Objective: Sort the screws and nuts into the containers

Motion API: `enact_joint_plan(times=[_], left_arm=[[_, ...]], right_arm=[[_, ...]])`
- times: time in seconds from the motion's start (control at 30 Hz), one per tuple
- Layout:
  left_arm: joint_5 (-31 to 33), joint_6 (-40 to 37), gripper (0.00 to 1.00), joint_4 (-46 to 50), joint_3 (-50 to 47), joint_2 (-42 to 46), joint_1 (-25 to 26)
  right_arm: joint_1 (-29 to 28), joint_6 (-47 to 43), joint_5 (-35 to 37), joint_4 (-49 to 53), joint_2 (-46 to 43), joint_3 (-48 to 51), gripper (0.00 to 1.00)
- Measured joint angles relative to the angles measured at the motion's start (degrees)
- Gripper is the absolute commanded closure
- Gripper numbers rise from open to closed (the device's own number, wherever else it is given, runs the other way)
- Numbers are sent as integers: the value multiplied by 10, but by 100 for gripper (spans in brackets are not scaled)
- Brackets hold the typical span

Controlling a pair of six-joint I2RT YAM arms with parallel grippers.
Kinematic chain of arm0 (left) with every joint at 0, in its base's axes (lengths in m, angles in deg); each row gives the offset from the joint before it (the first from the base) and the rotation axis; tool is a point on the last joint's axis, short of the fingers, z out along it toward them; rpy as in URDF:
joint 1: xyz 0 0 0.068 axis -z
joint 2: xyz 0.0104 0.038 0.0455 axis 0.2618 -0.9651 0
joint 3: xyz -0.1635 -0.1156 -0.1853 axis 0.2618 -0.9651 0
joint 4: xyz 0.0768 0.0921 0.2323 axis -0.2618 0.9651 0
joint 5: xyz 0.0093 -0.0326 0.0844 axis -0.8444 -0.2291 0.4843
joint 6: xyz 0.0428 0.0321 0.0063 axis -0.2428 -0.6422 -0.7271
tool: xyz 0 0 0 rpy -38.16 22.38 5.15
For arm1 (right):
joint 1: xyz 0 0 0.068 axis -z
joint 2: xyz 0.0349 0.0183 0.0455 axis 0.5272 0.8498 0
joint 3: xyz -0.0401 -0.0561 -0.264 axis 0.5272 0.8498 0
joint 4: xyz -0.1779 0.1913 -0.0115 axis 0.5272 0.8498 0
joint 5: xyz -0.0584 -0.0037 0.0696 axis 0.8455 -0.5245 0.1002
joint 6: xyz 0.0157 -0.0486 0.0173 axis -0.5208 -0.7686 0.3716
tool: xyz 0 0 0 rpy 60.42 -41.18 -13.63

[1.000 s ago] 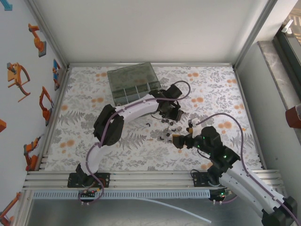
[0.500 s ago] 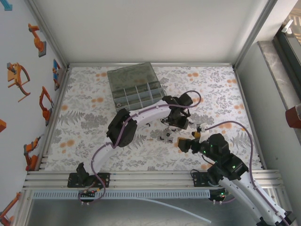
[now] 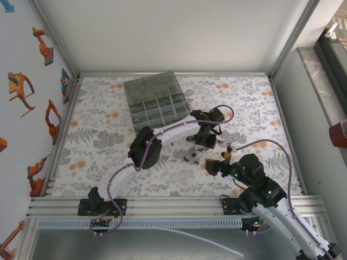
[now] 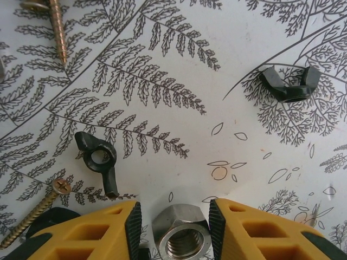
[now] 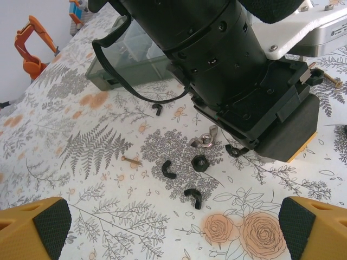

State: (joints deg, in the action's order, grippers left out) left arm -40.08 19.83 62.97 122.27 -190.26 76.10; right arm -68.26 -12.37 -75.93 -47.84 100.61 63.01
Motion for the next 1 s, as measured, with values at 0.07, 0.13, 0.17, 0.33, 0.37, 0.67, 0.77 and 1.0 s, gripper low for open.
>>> enact_joint_plan(times=[0.07,0.13,0.17,0.33,0.37,0.67,0.77,1.0], left_arm=[[1,0,62,3,1,0,1],[3,1,61,5,1,0,3],[5,1,61,7,1,0,5],[14,3,67,17,2,0,10],[16,3,70,18,2,0,10],[23,7,82,24,5,1,12],[11,7,83,9,-8,10,6],[13,4,83,-33,-115,144,-35]], right_arm=[[0,0,0,0,0,0,0],[0,0,0,0,0,0,1],[0,0,0,0,0,0,1],[0,0,0,0,1,0,1],[0,0,0,0,2,0,1],[0,0,0,-2,10,0,0],[0,-1,0,-10,24,0,0],[0,-29,-3,-96,139,-7,0]])
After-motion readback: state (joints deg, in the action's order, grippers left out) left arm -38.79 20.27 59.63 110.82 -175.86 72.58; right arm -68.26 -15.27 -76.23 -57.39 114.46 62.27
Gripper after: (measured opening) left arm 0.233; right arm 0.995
